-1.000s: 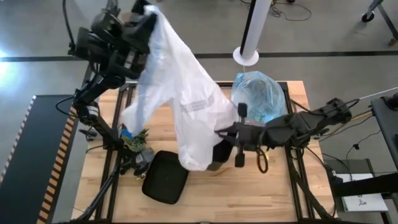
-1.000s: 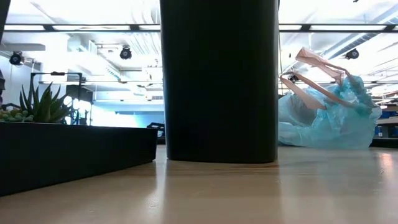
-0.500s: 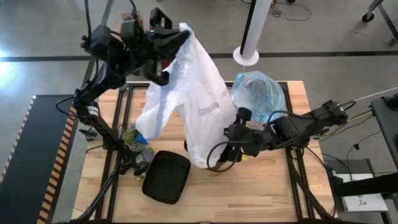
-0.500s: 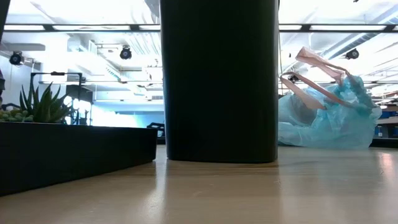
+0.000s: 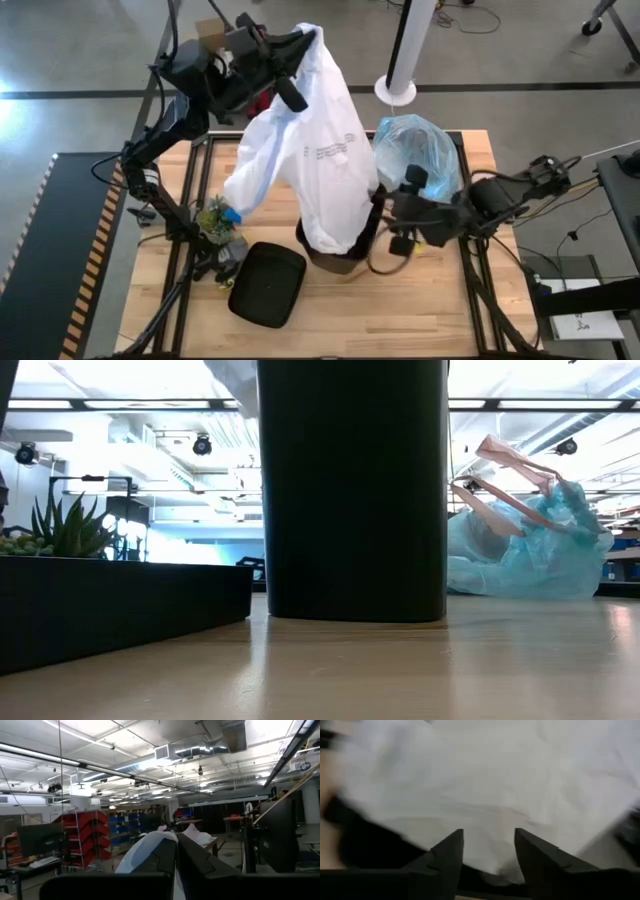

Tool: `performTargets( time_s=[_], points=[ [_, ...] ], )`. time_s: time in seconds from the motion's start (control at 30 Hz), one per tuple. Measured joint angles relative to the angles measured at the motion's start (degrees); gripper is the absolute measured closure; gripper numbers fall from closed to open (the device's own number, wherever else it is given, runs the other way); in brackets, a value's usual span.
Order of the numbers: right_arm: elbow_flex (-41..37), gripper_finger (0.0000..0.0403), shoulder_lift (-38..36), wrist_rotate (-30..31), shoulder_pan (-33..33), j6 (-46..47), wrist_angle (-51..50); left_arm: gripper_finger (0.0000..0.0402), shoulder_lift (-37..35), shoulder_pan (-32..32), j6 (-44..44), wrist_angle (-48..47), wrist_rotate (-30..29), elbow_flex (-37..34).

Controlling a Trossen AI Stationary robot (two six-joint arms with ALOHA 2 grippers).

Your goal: Place trash/remove bag and relplace

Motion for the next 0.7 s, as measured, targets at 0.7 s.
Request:
performTargets(
  time_s=[0.7],
  points=[
    [-0.26,0.0222,13.27,-2.93,-3.85,-10.68,12.28,0.0402,-2.39,-0.92,-10.63,-4.93,1.07,-0.16]
  ],
)
